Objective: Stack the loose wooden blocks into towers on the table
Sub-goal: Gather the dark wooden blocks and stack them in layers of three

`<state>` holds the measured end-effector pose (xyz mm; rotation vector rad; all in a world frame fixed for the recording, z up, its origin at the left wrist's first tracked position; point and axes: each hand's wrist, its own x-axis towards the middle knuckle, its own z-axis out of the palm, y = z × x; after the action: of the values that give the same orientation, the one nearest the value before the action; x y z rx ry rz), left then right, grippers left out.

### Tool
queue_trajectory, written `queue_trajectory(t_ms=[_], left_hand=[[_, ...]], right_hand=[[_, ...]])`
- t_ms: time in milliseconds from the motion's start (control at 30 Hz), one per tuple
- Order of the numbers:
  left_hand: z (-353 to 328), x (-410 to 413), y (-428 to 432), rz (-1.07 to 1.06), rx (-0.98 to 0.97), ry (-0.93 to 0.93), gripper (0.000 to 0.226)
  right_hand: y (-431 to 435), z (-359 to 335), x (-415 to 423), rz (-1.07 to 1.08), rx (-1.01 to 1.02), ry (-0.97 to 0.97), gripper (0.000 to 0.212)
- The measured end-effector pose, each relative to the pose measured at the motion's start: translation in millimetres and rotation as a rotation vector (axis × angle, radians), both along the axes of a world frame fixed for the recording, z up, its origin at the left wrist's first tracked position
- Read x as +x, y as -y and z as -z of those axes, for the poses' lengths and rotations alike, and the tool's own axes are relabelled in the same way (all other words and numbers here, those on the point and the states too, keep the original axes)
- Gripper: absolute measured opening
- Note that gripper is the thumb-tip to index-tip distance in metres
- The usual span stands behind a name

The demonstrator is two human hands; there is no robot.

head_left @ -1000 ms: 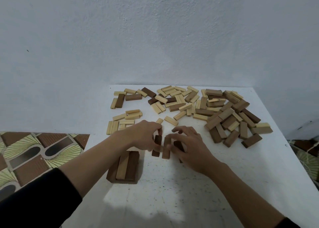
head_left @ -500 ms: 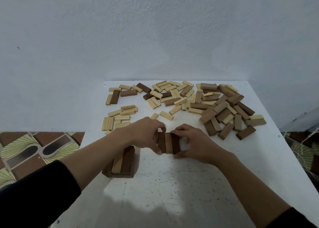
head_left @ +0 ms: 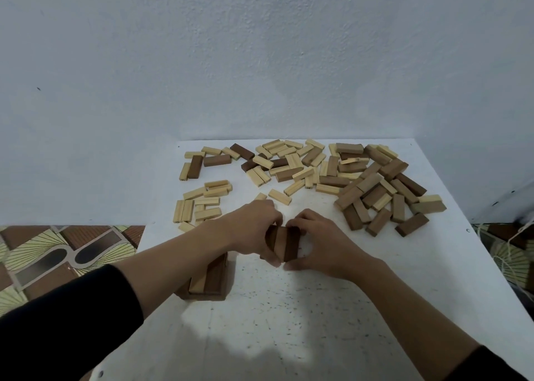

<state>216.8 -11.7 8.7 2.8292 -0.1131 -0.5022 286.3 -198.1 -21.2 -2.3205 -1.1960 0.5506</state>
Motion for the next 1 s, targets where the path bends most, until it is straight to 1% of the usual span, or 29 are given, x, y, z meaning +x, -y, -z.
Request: queue_trajectory(t_ms=[133,267,367,433,500,600,667,733,800,867,1000], left_hand=[[-2,5,-4,0.021,-0.011,-0.014,0.065],[-7,10,-8,0.054,-0.050,-0.021,0.076],[-9,4,-11,-0.020,-0.165,-0.021,0.087],[-13,-6,-14,-0.083,-0.234,-0.022,0.088],[-16,-16,-14,-0.117,-0.214,-0.033,0.084],[-14,-23,-3,-0.137,-0.073,-0.073,0.075],[-8,-21,9,-0.134,0.027,-0.070,0.070],[-1,-18,19,-0.131,0.085,-0.032,0.070],[2,-14,23,-0.134,0.108,0.008,0.069],[3,-10,25,-0.126,0.107,0.014,0.064],[-2,-9,13,0.023,0.072,-0.022,0.055]], right_hand=[[-2,1,-10,0.054,0.028,0.001,0.078],[-5,1,-20,0.140,0.015,0.017,0.087],[3,0,-24,0.216,0.045,-0.023,0.095],[13,0,-19,0.263,0.084,-0.078,0.097],[20,-1,-13,0.230,0.070,-0.081,0.090],[22,0,-7,0.167,0.052,-0.022,0.076],[20,0,-6,0.134,0.048,0.007,0.073],[16,2,-7,0.100,0.043,0.002,0.072],[14,4,-7,0.099,0.035,-0.004,0.070],[12,7,-12,0.130,0.029,0.029,0.064],[15,14,-30,0.236,0.085,0.115,0.046]])
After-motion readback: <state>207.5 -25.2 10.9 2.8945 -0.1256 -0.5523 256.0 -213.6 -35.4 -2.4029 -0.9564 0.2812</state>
